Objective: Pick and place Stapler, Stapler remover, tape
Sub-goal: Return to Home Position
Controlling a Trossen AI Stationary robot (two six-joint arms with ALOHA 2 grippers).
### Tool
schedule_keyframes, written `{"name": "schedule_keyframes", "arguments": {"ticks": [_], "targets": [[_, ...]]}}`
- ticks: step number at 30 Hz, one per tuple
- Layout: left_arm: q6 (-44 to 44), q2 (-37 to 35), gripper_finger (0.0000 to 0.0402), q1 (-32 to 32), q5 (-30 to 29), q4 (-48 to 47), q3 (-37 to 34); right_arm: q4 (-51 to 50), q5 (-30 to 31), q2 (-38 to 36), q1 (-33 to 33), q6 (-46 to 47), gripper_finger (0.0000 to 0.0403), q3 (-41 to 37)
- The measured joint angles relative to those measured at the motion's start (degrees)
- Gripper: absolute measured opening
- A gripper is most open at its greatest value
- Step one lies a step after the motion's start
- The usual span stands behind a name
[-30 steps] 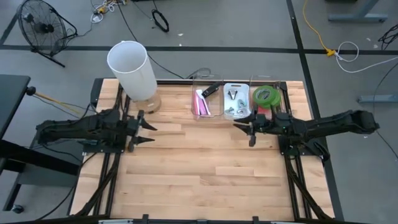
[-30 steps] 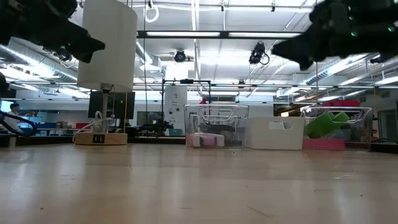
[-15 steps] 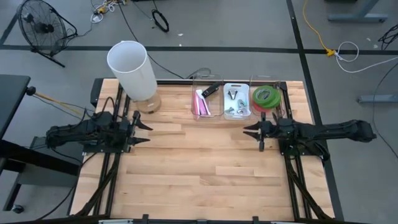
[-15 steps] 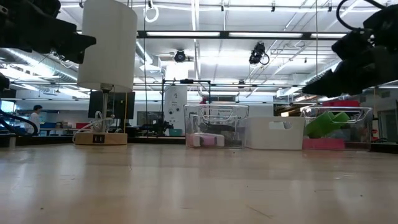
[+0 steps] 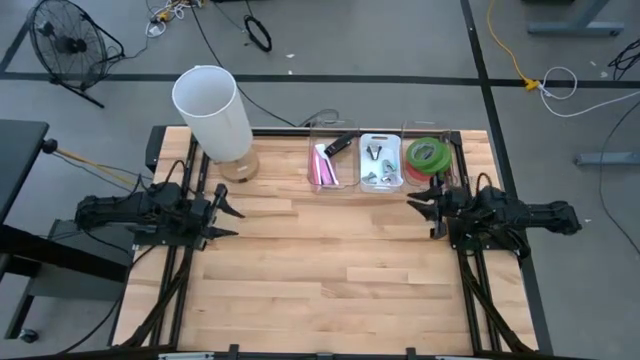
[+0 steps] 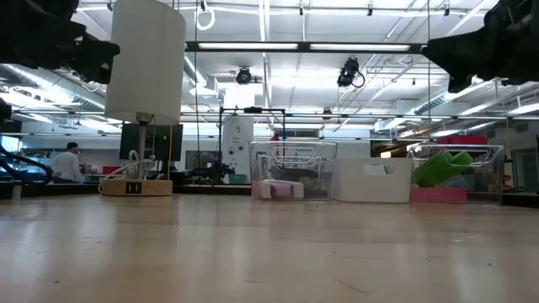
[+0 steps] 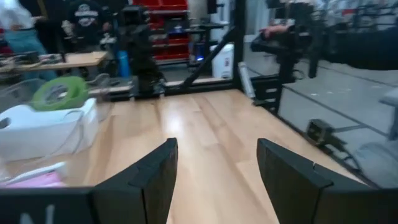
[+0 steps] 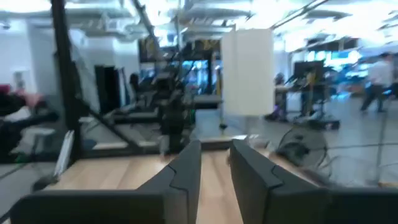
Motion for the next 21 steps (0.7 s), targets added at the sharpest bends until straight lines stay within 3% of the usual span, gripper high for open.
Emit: {"name": "schedule_keyframes", "arguments": {"ticks": [6,12,21], "targets": [[0.0,0.0,0.0222,-4.3,0.0,0.5,-0.3,2.9,-0.3,0.0,4.9,0.0,0.0089,-0.1],[0.0,0.0,0.0222,-7.1,0.0,0.5,-0.3,2.9,-0.3,0.5,5.3,0.0,0.0089,-0.2],[0.0,0.0,0.0222,-5.8,0.0,0.2,-0.3,0.5,-0.3,0.5,5.3,-3.5,0.0089,-0.2]]}}
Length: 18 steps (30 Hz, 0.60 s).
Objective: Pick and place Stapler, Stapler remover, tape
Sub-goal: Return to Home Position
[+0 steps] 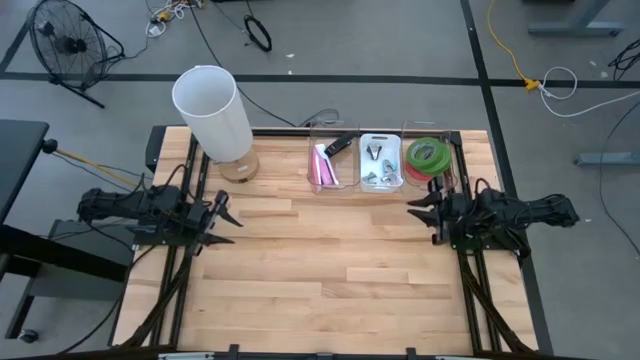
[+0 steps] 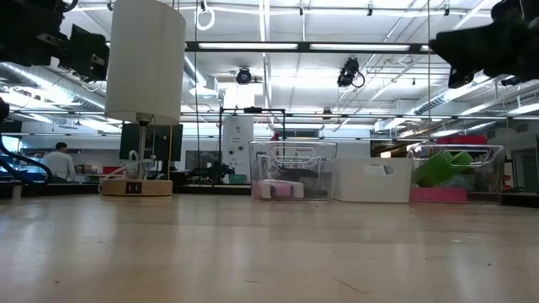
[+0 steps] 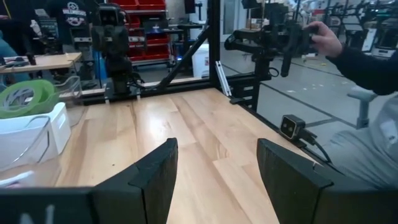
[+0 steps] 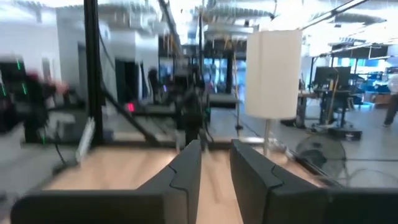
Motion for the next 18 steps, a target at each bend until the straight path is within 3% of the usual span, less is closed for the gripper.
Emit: {"name": "schedule_keyframes", "arguments": {"ticks": [6,12,18], "targets": [[0.0,0.0,0.0222,0.9,0.0,0.0,0.0,-10.1,-0.2,0.1,-0.1,-2.3,0.0089,0.0],[0.0,0.0,0.0222,2.4,0.0,0.0,0.0,-10.5,-7.5,0.4,0.0,-1.0,0.0089,0.0],[0.0,0.0,0.0222,4.5,0.0,0.0,0.0,-10.4,-7.1,0.4,-0.1,-1.1,0.0089,0.0]]}}
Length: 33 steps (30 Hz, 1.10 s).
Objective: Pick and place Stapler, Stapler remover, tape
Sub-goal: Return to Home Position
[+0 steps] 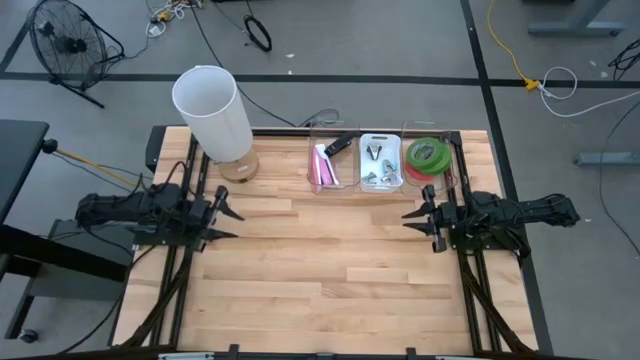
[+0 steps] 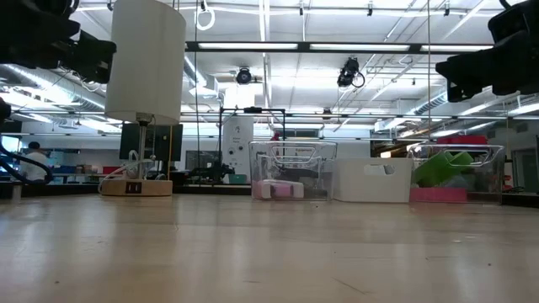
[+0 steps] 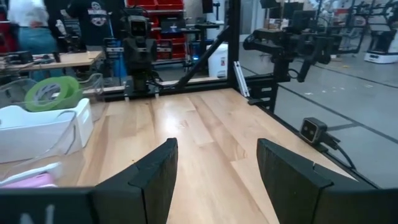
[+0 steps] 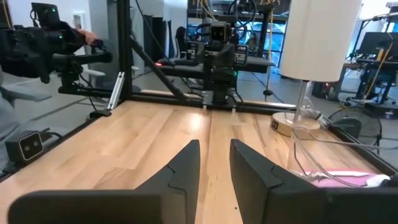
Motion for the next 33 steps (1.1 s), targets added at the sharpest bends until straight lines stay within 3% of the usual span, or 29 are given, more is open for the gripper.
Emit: {"name": "schedule_keyframes", "arguments": {"ticks": [9,14,17,19,22,29,33], "targets": [[-0.5,0.0,0.0222,6.0,0.4,0.0,0.0,0.0,0.0,0.0,0.0,0.0,0.0089,0.0],[-9.3,0.0,0.0222,7.8,1.4,0.6,-0.3,0.0,0.0,0.0,0.0,0.0,0.0089,0.0],[-13.9,0.0,0.0222,8.5,1.5,4.4,-3.8,0.0,0.0,0.0,0.0,0.0,0.0089,0.0],[-14.4,0.1,0.0222,8.3,2.0,13.2,-7.5,0.0,0.0,0.0,0.0,0.0,0.0089,0.0],[-14.5,0.3,0.0222,7.5,2.0,14.5,-8.2,0.0,0.0,0.0,0.0,0.0,0.0089,0.0],[1.1,0.0,0.0222,4.9,2.1,14.1,-8.3,0.0,0.0,0.0,0.0,0.0,0.0089,0.0],[0.7,0.0,0.0222,3.4,2.1,14.0,-8.3,0.0,0.0,0.0,0.0,0.0,0.0089,0.0]]}}
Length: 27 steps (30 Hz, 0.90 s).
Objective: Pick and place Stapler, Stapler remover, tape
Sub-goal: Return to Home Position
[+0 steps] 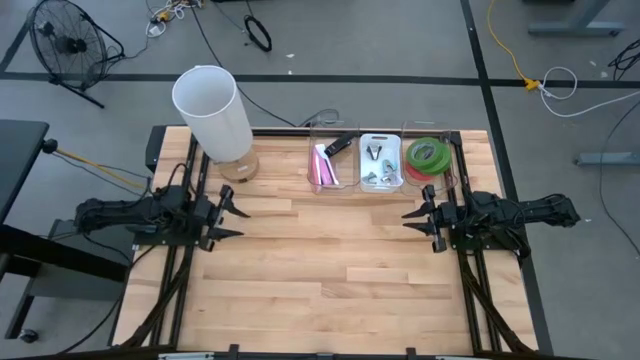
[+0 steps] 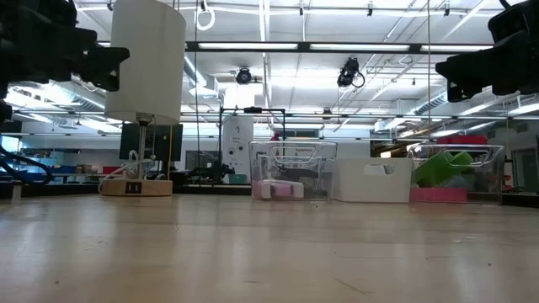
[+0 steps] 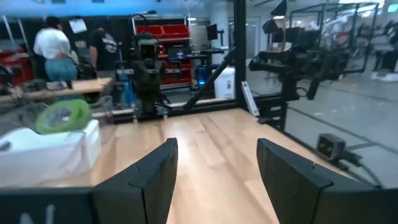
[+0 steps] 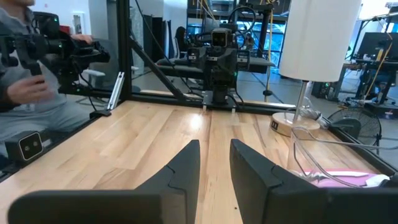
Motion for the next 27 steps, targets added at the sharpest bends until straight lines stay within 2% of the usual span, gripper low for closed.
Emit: {"name": "schedule_keyframes", "arguments": {"ticks": [27], "targets": [[-2.2,0.6,0.0222,-0.3,0.0,0.9,-0.1,0.0,0.0,0.0,0.0,0.0,0.0089,0.0]]}}
